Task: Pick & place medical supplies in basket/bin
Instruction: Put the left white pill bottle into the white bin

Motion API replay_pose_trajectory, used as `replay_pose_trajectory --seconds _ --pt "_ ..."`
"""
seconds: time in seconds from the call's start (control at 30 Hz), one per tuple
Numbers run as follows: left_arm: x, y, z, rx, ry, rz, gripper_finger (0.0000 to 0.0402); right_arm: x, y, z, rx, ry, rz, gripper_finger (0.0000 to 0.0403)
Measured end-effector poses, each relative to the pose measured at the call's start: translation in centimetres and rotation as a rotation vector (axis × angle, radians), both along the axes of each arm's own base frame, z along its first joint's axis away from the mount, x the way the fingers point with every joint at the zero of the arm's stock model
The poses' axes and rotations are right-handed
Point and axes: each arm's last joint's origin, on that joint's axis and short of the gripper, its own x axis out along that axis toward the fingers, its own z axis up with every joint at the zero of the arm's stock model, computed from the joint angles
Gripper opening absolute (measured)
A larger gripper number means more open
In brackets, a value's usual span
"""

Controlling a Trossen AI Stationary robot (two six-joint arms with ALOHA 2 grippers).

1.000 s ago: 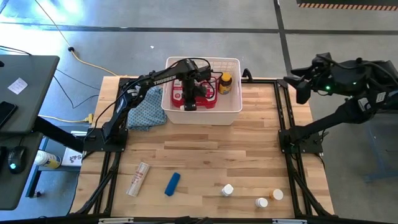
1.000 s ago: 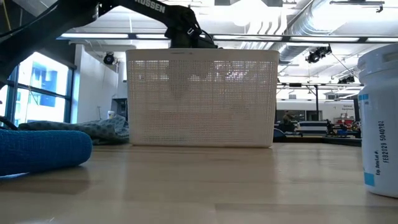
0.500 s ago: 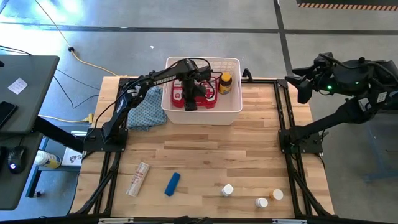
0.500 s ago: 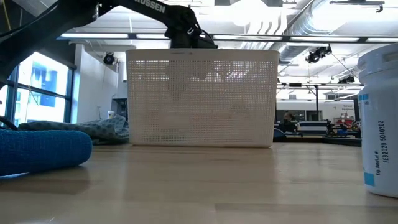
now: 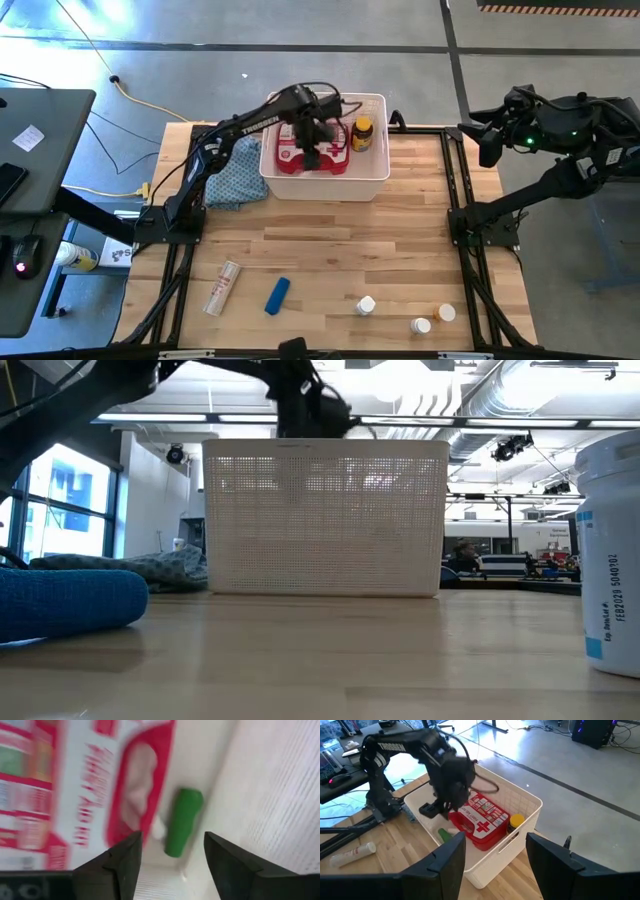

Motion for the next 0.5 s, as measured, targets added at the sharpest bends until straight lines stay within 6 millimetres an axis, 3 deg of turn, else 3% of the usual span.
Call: replay_pose_trajectory --seconds 0.33,0.5 --pt "-2.4 -0.9 5.4 0.128 -0.096 0.149 0.0208 0.2 0.2 -0.1 0.029 0.009 0.054 0.0199" --pt "-4.0 -2.6 8.4 0.135 -0.174 0.24 0.0192 1.0 0.4 -0.2 0.062 0.035 0.116 0.0199"
